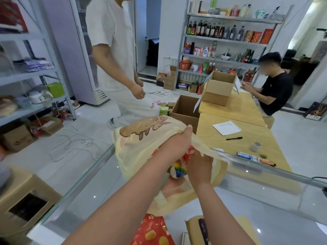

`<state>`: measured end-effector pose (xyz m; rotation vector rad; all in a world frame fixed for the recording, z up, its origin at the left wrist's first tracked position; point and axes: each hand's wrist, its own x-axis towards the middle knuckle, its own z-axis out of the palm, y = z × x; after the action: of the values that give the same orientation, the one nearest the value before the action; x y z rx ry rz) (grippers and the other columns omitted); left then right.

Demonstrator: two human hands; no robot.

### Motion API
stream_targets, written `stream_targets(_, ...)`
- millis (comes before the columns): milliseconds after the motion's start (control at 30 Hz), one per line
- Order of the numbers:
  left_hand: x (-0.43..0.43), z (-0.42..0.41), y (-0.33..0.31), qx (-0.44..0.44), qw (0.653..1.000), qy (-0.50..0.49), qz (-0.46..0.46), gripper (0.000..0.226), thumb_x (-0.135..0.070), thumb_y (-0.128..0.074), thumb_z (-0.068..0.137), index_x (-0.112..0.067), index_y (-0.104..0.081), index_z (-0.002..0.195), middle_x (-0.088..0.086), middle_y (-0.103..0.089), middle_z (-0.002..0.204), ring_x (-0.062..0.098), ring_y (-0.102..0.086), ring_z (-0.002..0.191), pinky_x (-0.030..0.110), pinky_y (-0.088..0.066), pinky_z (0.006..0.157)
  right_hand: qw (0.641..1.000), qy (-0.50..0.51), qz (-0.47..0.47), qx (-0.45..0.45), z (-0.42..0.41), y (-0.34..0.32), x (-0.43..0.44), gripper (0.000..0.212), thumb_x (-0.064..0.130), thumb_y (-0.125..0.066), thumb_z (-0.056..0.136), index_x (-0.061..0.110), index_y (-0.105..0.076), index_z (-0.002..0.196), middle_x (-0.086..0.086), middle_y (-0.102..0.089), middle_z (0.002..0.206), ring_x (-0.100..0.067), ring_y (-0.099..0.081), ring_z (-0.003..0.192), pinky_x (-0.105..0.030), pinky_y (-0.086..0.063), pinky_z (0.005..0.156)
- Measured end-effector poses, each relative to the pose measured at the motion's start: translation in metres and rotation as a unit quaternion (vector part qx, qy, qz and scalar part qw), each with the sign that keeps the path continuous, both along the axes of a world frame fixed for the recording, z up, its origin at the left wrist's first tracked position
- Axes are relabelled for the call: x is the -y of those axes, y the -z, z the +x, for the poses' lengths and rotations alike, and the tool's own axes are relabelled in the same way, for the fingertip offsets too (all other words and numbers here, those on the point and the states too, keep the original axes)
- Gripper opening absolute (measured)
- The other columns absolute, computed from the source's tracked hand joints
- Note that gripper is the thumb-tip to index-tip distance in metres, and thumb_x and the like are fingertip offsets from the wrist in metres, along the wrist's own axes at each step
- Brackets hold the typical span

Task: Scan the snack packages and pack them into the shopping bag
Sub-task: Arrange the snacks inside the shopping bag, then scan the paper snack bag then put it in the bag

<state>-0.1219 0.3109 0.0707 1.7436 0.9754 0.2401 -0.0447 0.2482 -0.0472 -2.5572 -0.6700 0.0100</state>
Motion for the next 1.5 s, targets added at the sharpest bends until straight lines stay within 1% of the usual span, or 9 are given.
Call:
stream_targets(167, 0.006, -0.009, 0.010, -0.064, 0.997, 0.039, 0.001, 0.104, -0.092, -0.027, 0.061, -0.019, -0.054, 0.130, 0.005, -0.060, 0.130, 0.027, -0.055, 0.118, 0.047, -0.037, 0.107, 0.987, -0.089, 0.129, 0.037, 0.008, 0.004, 0.036, 0.034, -0.004, -0.050, 0.086, 0.004, -0.064, 0.116, -0.019, -0.062, 0.109, -0.034, -0.056, 0.104, -0.030, -0.044, 0.086)
stream_targets(333, 0.027, -0.012, 0.044, -0.131, 0.962, 0.239, 0.018, 0.057, -0.067, -0.051, 0.084, -0.014, -0.065, 0.099, -0.001, -0.070, 0.089, 0.014, -0.062, 0.071, 0.029, -0.053, 0.072, 0.970, -0.220, -0.017, -0.104, 0.023, 0.002, 0.085, 0.029, 0.010, -0.050, 0.093, 0.016, -0.066, 0.116, -0.003, -0.061, 0.111, -0.015, -0.055, 0.095, -0.021, -0.039, 0.079)
stream_targets(500, 0.081, -0.005, 0.075, -0.224, 0.871, 0.407, 0.160, 0.049, -0.061, -0.063, 0.080, -0.027, -0.065, 0.115, -0.009, -0.065, 0.115, 0.011, -0.060, 0.104, 0.030, -0.049, 0.089, 0.989, -0.097, 0.037, -0.101, 0.037, 0.002, 0.148, 0.018, 0.017, -0.059, 0.086, 0.018, -0.067, 0.103, -0.002, -0.064, 0.104, -0.019, -0.058, 0.098, -0.023, -0.037, 0.077)
stream_targets(633, 0.120, 0.003, 0.102, -0.256, 0.843, 0.453, 0.136, 0.093, -0.062, -0.075, 0.068, -0.040, -0.027, 0.146, -0.010, -0.039, 0.147, 0.017, -0.041, 0.132, 0.036, -0.039, 0.102, 0.970, 0.001, -0.093, -0.222, 0.050, 0.021, 0.197, 0.047, 0.042, -0.062, 0.087, 0.006, -0.059, 0.117, -0.011, -0.063, 0.117, -0.026, -0.062, 0.102, -0.034, -0.050, 0.080)
stream_targets(733, 0.136, 0.008, 0.118, -0.287, 0.809, 0.466, 0.214, 0.110, -0.059, -0.081, 0.063, -0.045, -0.014, 0.148, -0.003, -0.036, 0.146, 0.023, -0.041, 0.131, 0.036, -0.039, 0.094, 0.939, 0.014, -0.067, -0.337, 0.051, 0.040, 0.217, 0.043, 0.043, -0.065, 0.084, 0.002, -0.063, 0.097, -0.014, -0.067, 0.095, -0.026, -0.065, 0.084, -0.040, -0.057, 0.073)
stream_targets(933, 0.145, 0.020, 0.124, -0.267, 0.821, 0.446, 0.237, 0.102, -0.045, -0.081, 0.065, -0.048, -0.017, 0.144, -0.004, -0.043, 0.132, 0.022, -0.049, 0.118, 0.035, -0.046, 0.089, 0.906, -0.010, 0.146, -0.397, 0.055, 0.031, 0.236, 0.016, 0.015, -0.061, 0.090, 0.004, -0.060, 0.078, -0.008, -0.056, 0.076, -0.019, -0.053, 0.068, -0.028, -0.043, 0.058)
stream_targets(1233, 0.162, 0.053, 0.112, 0.094, 0.913, 0.396, -0.011, 0.078, -0.008, -0.077, 0.072, -0.038, -0.036, 0.130, -0.008, -0.047, 0.130, 0.004, -0.057, 0.111, 0.022, -0.051, 0.084, 0.749, 0.044, 0.483, -0.452, 0.073, -0.045, 0.278, 0.022, 0.022, -0.048, 0.099, 0.009, -0.064, 0.091, -0.009, -0.068, 0.083, -0.017, -0.064, 0.075, -0.029, -0.055, 0.065)
stream_targets(1433, 0.172, 0.074, 0.107, 0.268, 0.874, 0.283, -0.290, 0.066, -0.020, -0.069, 0.059, -0.029, -0.045, 0.120, 0.005, -0.058, 0.116, 0.018, -0.060, 0.090, 0.027, -0.051, 0.070, 0.806, 0.069, 0.396, -0.435, 0.052, -0.037, 0.296, 0.051, 0.051, -0.054, 0.088, 0.021, -0.051, 0.128, -0.010, -0.060, 0.123, -0.026, -0.064, 0.104, -0.039, -0.055, 0.085)
stream_targets(1500, 0.176, 0.080, 0.109, 0.308, 0.839, 0.248, -0.374, 0.074, -0.025, -0.069, 0.055, -0.025, -0.045, 0.125, 0.007, -0.064, 0.113, 0.024, -0.062, 0.094, 0.034, -0.053, 0.077, 0.750, 0.052, 0.397, -0.526, 0.035, -0.027, 0.289, 0.052, 0.053, -0.053, 0.086, 0.018, -0.056, 0.124, -0.015, -0.065, 0.118, -0.031, -0.067, 0.099, -0.042, -0.056, 0.084)
